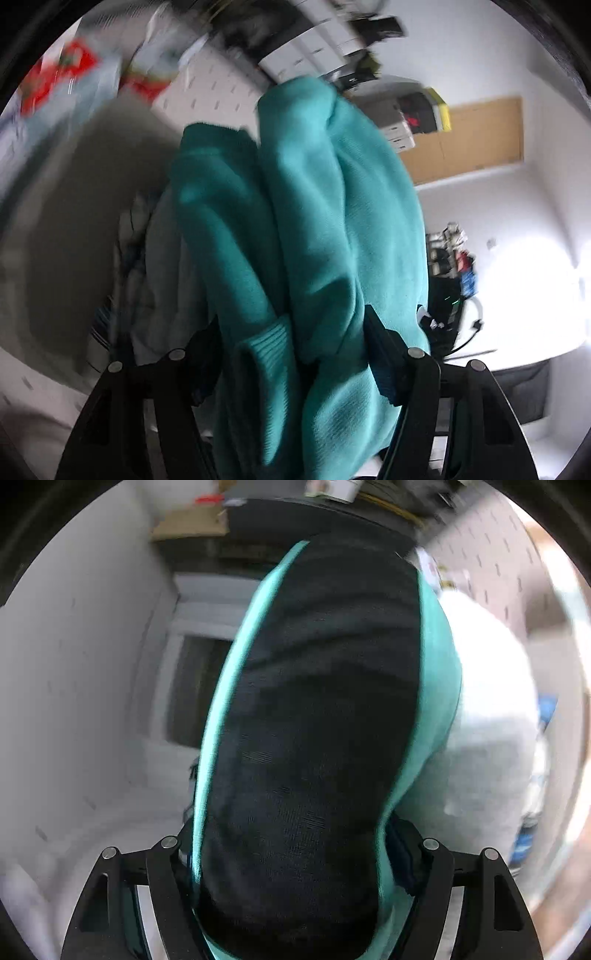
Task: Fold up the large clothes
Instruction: 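Carry the folded hoodie off the bed with both grippers clamped on it, then lower the hoodie onto the folded clothes stack and open both grippers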
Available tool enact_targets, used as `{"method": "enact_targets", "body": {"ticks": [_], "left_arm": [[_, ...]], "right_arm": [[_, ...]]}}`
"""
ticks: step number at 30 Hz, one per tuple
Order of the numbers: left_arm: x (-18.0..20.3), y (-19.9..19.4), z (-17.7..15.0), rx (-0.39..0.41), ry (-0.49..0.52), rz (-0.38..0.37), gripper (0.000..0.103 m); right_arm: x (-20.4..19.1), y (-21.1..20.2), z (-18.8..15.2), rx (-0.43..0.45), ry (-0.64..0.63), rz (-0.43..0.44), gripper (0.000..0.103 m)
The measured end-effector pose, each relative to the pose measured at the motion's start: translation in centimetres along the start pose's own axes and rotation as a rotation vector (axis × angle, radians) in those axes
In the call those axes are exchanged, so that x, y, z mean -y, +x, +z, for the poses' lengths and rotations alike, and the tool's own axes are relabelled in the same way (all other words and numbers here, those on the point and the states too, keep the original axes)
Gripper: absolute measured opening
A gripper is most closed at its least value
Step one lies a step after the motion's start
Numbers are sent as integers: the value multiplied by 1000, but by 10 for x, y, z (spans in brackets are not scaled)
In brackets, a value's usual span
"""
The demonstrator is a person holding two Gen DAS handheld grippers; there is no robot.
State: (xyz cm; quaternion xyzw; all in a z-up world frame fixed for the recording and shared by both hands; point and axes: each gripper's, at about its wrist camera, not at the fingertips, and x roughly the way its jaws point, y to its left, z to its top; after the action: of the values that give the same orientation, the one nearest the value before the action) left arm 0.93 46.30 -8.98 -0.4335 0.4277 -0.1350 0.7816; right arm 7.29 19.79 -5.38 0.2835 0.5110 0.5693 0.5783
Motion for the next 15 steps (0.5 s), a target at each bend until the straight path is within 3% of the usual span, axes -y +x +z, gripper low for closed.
{"method": "enact_targets", "body": {"ticks": [4,5,8,10,12,15], "left_arm": [[5,-26,0,41,44,85,63],[6,-27,-3,67,43,135,62],[14,-60,-12,208,68,280,62],[30,-89,-30,277,126,276,62],[57,-92,-47,333,232,231,63],[100,-58,-70,326,417,257,63]], "right_arm": [[-19,-13,0,-53,-75,-126,78],[-23,-20,1,-60,-104,-159,78],[-33,-36,-2,-57,-171,-267,78],[-37,-34,-6,-63,-204,-314,77],[-50,-35,-15,-71,-271,-352,76],[-79,-25,-22,-34,-396,-442,76]]}}
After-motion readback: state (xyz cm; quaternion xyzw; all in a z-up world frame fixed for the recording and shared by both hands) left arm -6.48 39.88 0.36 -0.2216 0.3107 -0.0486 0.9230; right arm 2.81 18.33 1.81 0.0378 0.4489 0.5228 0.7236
